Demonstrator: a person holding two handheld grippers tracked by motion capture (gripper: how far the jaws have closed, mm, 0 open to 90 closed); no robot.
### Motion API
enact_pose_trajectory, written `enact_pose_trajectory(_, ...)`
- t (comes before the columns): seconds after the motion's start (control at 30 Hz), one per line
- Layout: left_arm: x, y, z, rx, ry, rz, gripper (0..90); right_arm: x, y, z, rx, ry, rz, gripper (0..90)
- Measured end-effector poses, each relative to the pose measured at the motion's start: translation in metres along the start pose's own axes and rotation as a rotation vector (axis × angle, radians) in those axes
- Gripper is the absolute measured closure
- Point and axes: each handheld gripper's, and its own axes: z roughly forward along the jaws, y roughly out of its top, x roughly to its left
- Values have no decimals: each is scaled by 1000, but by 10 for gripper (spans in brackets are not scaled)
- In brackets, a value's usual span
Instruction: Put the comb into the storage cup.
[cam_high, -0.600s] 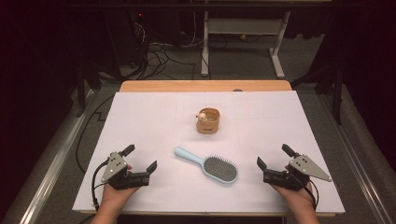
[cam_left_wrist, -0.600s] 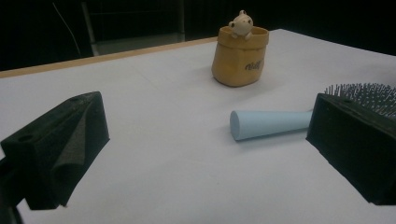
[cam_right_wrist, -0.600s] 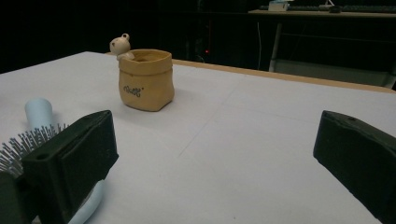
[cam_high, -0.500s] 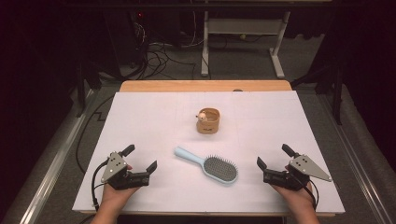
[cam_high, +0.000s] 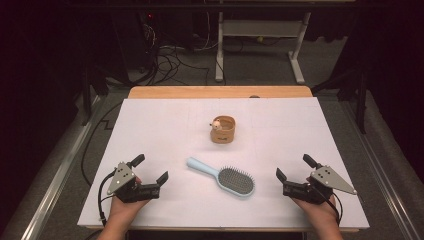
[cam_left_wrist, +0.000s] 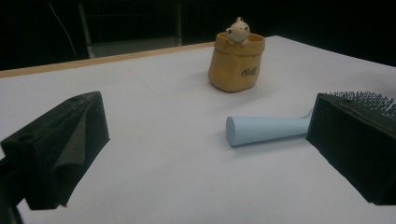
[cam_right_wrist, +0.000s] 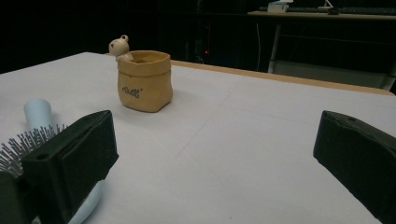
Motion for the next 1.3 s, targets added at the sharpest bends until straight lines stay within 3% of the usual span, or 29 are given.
enact_pose_trajectory(0.47, 1, 0, 0, -1, 1, 3, 2, 3, 3, 0, 45, 10, -26, 4)
enact_pose_trajectory(1.3, 2, 0, -1, -4, 5, 3, 2, 8, 2, 7, 212, -3, -90, 9)
